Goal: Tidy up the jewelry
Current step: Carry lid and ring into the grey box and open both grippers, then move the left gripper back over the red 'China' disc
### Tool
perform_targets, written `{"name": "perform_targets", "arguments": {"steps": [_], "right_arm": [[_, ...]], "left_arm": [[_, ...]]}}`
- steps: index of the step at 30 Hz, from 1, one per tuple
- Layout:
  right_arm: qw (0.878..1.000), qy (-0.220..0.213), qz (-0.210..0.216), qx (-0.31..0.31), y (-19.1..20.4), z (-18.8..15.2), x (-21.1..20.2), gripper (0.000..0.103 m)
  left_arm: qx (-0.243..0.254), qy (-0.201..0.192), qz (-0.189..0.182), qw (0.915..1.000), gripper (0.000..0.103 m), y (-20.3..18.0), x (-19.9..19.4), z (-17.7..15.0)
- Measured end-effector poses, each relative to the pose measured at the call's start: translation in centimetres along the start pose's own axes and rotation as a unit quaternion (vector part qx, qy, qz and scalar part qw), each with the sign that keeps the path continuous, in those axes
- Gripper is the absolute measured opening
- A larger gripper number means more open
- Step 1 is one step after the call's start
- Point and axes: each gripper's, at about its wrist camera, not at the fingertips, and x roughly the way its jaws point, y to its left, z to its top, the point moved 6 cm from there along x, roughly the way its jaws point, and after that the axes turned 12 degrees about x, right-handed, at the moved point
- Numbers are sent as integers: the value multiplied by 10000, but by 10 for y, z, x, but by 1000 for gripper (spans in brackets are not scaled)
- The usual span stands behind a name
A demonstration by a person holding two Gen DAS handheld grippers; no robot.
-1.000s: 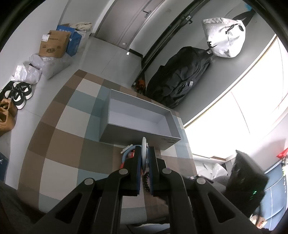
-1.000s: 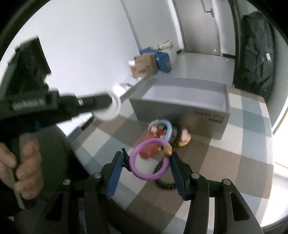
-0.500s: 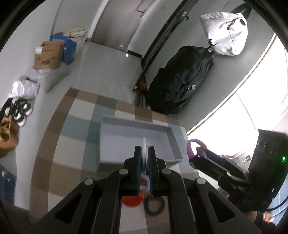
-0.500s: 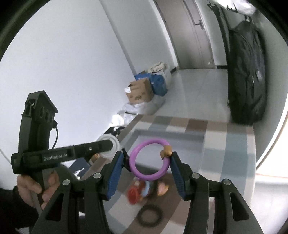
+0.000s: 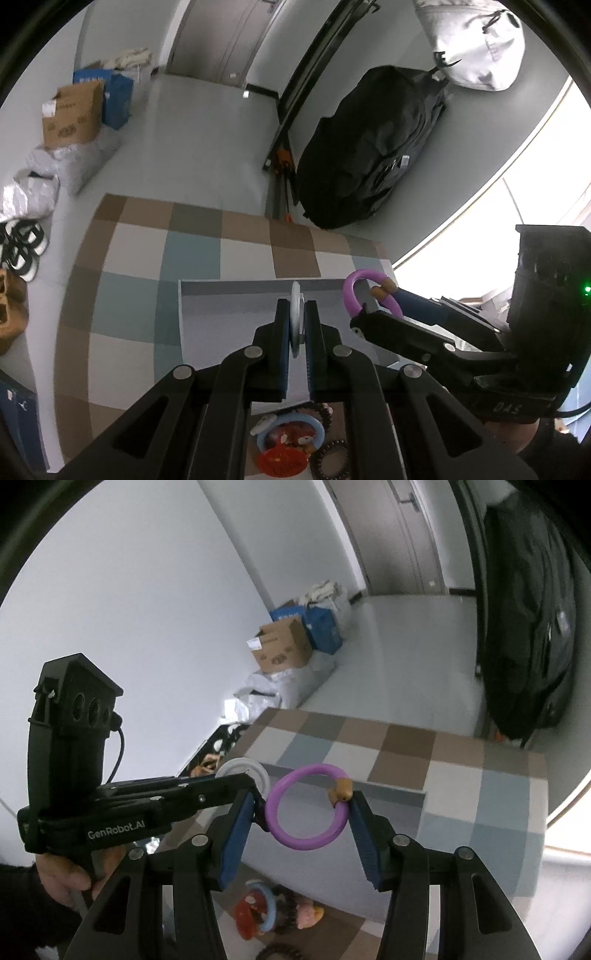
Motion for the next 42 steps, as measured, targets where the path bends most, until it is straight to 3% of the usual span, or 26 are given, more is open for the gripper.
{"name": "perform_targets", "arguments": {"steps": [13, 17, 18, 21, 23, 24, 33, 42], "right_arm": [[9990, 337, 48, 304, -11, -3, 18, 52], [9991, 320, -44, 291, -11, -3, 18, 57], [9991, 310, -38, 274, -11, -3, 17, 61], [9996, 182, -31, 216, -10, 0, 10, 73], [9998, 59, -30, 162, -9, 2, 2, 75], [9999, 2, -76, 146, -10, 3, 0, 81], [9978, -467, -393, 267, -20, 4, -21, 103], [9955, -803, -480, 177, -14, -9, -39, 103]], "left_arm": [[-268, 195, -165, 9993, 3, 11, 17, 2], [-410, 265, -164, 9987, 4, 15, 23, 3], [-459, 312, -126, 9984, 6, 17, 24, 3], [-577, 287, -247, 9976, 32, 17, 25, 6], [-572, 92, -221, 9981, 56, 16, 19, 9], [-562, 22, -182, 9983, 59, 16, 16, 10], [-504, 7, 289, 9983, 61, 17, 8, 7], [-177, -200, 922, 9954, 61, 9, -10, -1]]}}
